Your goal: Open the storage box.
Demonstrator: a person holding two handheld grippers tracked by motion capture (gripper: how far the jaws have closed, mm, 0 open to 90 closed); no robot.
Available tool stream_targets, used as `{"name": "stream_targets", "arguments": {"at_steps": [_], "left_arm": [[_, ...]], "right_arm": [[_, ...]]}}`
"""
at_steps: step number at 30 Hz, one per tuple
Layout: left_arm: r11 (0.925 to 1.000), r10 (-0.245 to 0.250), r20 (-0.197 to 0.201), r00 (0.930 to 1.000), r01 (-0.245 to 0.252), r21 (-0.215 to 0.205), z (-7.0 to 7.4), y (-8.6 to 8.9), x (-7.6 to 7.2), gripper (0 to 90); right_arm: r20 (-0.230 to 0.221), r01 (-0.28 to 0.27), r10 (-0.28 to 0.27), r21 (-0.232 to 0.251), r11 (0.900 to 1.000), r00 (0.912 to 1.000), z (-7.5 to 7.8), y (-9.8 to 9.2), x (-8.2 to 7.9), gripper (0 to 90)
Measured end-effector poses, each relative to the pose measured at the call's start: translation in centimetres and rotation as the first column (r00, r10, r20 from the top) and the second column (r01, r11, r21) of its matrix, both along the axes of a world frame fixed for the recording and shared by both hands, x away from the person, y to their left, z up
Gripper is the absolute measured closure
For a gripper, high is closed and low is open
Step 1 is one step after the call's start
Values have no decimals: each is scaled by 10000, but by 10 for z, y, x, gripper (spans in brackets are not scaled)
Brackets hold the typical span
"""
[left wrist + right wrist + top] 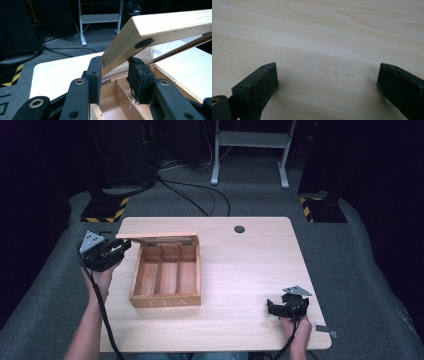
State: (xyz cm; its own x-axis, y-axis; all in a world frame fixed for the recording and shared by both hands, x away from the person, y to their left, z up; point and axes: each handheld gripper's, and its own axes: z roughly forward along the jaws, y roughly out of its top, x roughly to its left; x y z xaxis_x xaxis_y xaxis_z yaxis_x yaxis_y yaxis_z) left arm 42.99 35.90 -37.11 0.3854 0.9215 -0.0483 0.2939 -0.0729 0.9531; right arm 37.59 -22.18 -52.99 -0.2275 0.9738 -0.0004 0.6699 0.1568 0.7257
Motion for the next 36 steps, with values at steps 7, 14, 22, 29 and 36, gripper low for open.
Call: {"name": "stream_targets", "arguments": {"at_steps": [7, 14, 22, 29, 36], "left_arm": [[10000, 5, -55, 10000, -5, 27, 8, 1, 10, 634], [10000, -42, -177, 9998, 42, 16, 13, 2, 17, 635], [10000, -33, -185, 9998, 32, -37, 14, 2, 19, 635], [10000, -51, -174, 9998, 50, -57, 13, 2, 18, 634], [10000, -35, -134, 9999, 34, -67, 12, 2, 18, 634]], "right_arm": [[1, 0, 0, -1, 10000, 10000, 0, 0, 0, 29], [0, 0, 0, 0, 10000, 10000, 0, 0, 0, 29], [2, -2, 2, -2, 10000, 10000, 0, 0, 0, 29], [1, -2, 2, -3, 10000, 10000, 0, 0, 0, 29], [3, -2, 2, -4, 10000, 10000, 0, 0, 0, 29]]}}
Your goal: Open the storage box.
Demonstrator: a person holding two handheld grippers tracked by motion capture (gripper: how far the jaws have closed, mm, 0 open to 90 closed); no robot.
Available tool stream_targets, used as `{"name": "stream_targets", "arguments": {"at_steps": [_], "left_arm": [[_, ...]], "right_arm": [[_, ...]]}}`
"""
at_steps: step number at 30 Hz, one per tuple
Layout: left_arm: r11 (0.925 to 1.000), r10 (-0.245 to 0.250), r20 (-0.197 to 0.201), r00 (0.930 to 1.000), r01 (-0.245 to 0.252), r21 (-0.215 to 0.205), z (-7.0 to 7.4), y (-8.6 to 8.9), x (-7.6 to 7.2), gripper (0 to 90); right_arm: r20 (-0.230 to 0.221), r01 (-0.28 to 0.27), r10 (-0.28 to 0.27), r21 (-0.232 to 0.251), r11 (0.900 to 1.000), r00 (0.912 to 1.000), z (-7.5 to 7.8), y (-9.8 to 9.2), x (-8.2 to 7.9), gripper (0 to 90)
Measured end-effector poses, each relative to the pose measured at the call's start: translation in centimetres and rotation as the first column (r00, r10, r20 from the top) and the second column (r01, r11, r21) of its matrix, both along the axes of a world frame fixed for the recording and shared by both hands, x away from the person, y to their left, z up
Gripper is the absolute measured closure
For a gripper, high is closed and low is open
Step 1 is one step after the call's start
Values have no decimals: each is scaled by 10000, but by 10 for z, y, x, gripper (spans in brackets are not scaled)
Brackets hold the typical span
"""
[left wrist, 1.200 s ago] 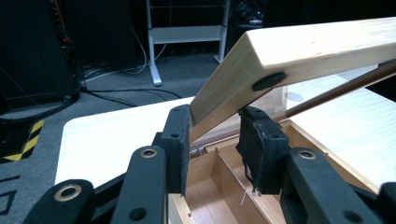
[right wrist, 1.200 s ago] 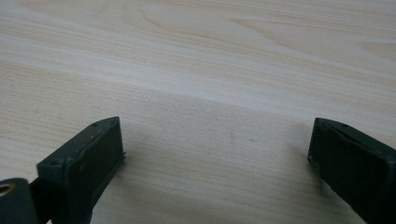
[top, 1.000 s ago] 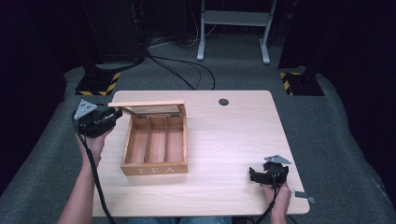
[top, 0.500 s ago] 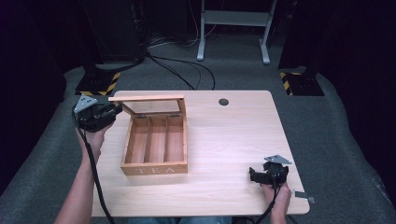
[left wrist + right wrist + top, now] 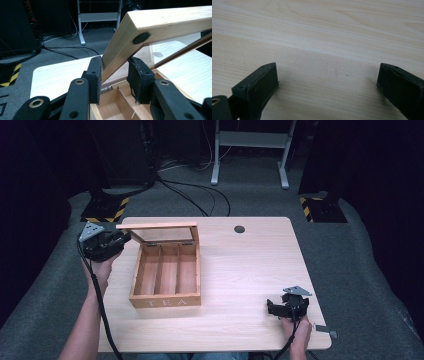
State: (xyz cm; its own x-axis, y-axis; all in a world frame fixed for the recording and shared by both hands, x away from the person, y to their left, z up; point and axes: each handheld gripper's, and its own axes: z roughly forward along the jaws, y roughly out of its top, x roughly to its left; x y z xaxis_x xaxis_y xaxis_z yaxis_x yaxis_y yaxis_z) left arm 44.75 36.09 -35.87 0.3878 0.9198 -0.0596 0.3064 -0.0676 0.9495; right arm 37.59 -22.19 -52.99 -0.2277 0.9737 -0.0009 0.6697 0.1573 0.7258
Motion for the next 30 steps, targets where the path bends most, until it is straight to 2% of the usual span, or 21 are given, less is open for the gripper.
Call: {"name": "stream_targets", "arguments": {"at_steps": [30], "left_arm": [[10000, -41, 37, 10000, 41, 58, 0, 0, 0, 634]], "right_arm": [[-6, 4, -4, 2, 10000, 10000, 0, 0, 0, 29]]}}
